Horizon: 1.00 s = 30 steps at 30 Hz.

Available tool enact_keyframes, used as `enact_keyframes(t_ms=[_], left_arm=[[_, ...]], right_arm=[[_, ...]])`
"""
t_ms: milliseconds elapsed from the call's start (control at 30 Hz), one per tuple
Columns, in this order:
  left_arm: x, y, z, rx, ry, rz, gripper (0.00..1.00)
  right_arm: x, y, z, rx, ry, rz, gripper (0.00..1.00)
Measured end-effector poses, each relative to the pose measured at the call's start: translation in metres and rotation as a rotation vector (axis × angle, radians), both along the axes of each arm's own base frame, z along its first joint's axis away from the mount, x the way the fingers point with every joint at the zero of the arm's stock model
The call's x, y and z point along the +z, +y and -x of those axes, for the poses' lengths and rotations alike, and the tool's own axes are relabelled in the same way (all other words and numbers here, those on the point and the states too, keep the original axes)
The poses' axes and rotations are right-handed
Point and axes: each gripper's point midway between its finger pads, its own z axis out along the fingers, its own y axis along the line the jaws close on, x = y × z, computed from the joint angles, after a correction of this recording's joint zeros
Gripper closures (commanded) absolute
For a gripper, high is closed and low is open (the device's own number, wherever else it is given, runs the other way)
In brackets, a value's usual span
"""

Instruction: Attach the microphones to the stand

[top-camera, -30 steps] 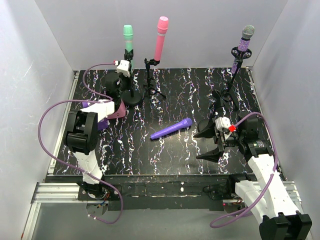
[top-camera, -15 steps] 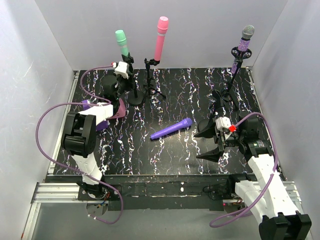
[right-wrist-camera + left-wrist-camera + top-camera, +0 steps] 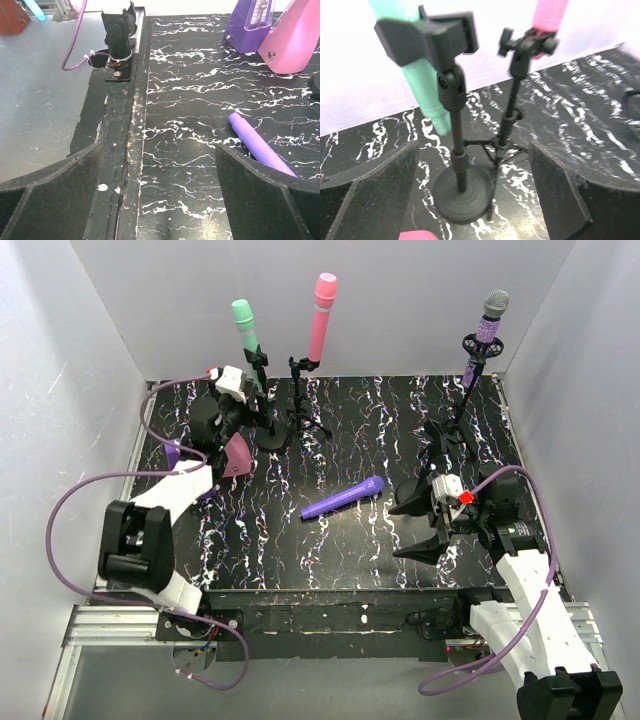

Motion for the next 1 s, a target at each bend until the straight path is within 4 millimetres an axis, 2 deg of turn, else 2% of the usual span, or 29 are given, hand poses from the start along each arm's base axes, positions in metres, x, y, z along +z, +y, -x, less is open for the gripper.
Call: enact_keyframes(t_ms=[67, 200, 300, 400, 467, 533, 600, 633, 733, 833, 900, 1000], left_arm=[[0.013, -0.003, 0.017, -0.035, -0.003, 0.018, 0.02], [0.052, -0.010, 0.058, -0.111, -0.014, 0.070, 0.02], [0.083, -0.014, 0.093, -0.167, -0.018, 0.123, 0.02], [0.101, -0.019, 0.130, -0.233, 0.005, 0.179, 0.02], [0.104, -0.023, 0.152, -0.282, 0.038, 0.204, 0.02], [0.097, -0.028, 0.170, -0.326, 0.088, 0.216, 0.02], [0.077, -0.031, 0.184, -0.357, 0.166, 0.220, 0.02], [0.061, -0.031, 0.191, -0.362, 0.227, 0.219, 0.02], [0.021, -0.030, 0.202, -0.351, 0.366, 0.210, 0.02], [-0.010, -0.026, 0.215, -0.336, 0.452, 0.206, 0.02], [-0.025, -0.025, 0.225, -0.332, 0.478, 0.209, 0.02], [-0.036, -0.023, 0.234, -0.330, 0.493, 0.216, 0.02]], right_arm=[[0.000, 0.000, 0.001, 0.006, 0.005, -0.003, 0.02], [-0.001, 0.000, 0.006, 0.017, 0.039, -0.002, 0.02], [0.008, -0.001, 0.006, 0.013, 0.066, 0.015, 0.02], [0.036, -0.002, 0.004, 0.006, 0.045, 0.043, 0.02], [0.064, -0.004, -0.001, -0.001, -0.033, 0.064, 0.04], [0.095, -0.006, -0.007, -0.021, -0.122, 0.089, 0.06], [0.117, -0.009, -0.010, -0.062, -0.173, 0.125, 0.06], [0.122, -0.012, -0.007, -0.092, -0.159, 0.148, 0.04], [0.114, -0.024, -0.003, -0.226, -0.051, 0.228, 0.03], [0.108, -0.036, -0.011, -0.399, 0.036, 0.265, 0.03], [0.112, -0.046, -0.026, -0.519, 0.081, 0.259, 0.03], [0.114, -0.065, -0.053, -0.687, 0.152, 0.234, 0.02]])
